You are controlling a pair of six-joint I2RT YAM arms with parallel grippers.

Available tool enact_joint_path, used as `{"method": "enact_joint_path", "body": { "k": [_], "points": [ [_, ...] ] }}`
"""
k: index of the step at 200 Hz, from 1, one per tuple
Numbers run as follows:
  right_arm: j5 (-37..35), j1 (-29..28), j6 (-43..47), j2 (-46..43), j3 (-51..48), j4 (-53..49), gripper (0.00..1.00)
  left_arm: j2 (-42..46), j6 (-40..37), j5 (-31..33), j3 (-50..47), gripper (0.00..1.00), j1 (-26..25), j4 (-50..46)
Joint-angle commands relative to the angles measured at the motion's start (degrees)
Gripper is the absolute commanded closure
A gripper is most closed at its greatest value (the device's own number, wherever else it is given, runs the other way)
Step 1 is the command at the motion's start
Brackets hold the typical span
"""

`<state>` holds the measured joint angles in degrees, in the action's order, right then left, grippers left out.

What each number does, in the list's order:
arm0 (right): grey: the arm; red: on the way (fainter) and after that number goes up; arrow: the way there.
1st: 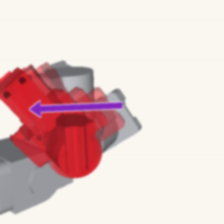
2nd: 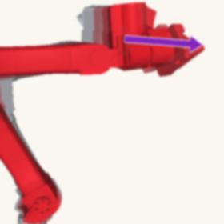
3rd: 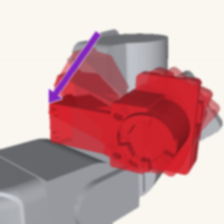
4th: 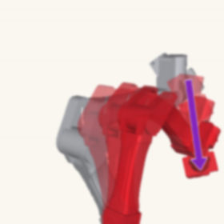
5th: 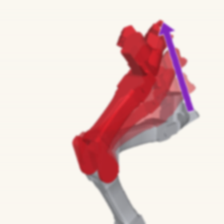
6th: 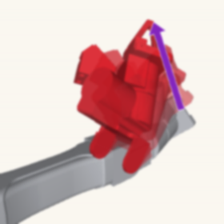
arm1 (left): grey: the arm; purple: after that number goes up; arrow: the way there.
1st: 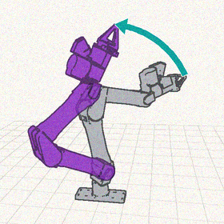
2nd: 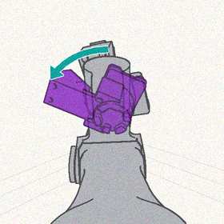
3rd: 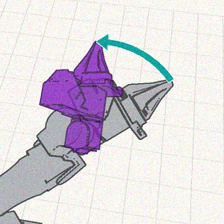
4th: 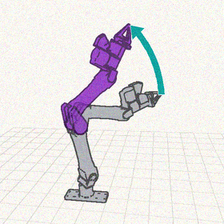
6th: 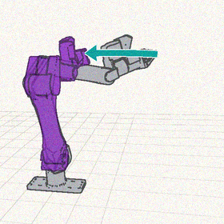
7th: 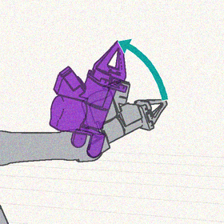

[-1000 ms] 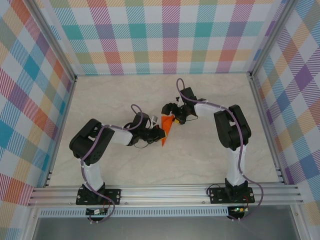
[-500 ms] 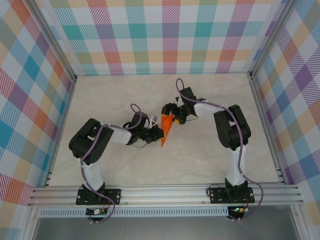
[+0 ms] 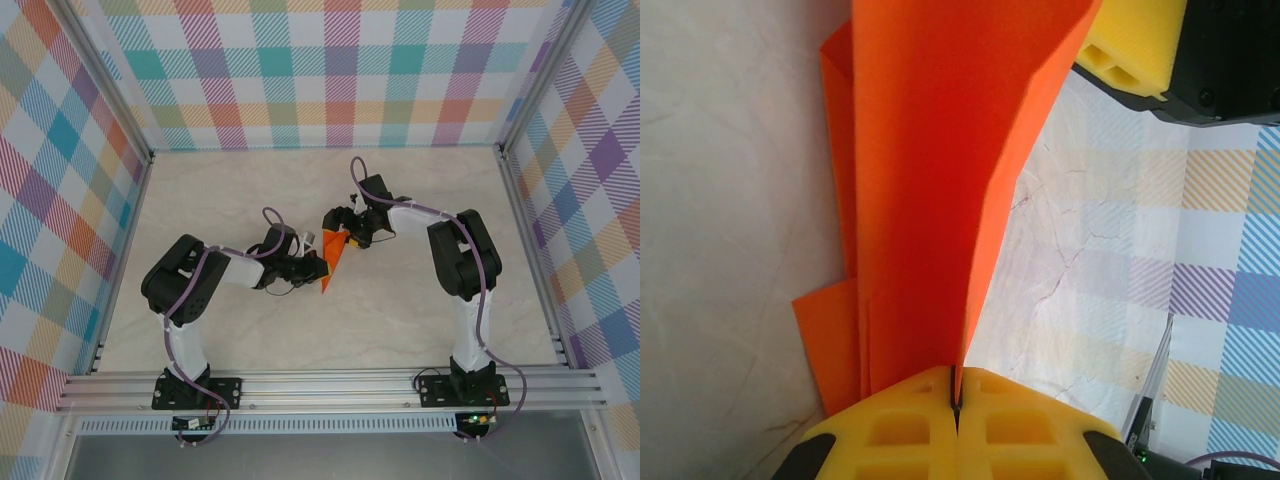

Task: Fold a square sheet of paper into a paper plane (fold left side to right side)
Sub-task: Fold the wing for the fifth time at the center of the table.

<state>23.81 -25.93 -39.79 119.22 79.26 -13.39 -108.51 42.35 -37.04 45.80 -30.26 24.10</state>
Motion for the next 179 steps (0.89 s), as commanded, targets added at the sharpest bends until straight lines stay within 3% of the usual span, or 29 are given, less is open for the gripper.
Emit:
{"method": "enact_joint_path", "body": {
  "k": [1,179],
  "points": [
    [-1.7,-0.5,1.1,2.6,-0.3,-4.6,0.16,-1.2,-1.4,-1.3,0.5,1.0,1.2,-2.1],
    [-2.3,-0.5,2.3,2.8,0.5,-6.3,0.15,2.5,-3.3,-2.5,1.7,1.0,1.8,-5.2]
  ]
}}
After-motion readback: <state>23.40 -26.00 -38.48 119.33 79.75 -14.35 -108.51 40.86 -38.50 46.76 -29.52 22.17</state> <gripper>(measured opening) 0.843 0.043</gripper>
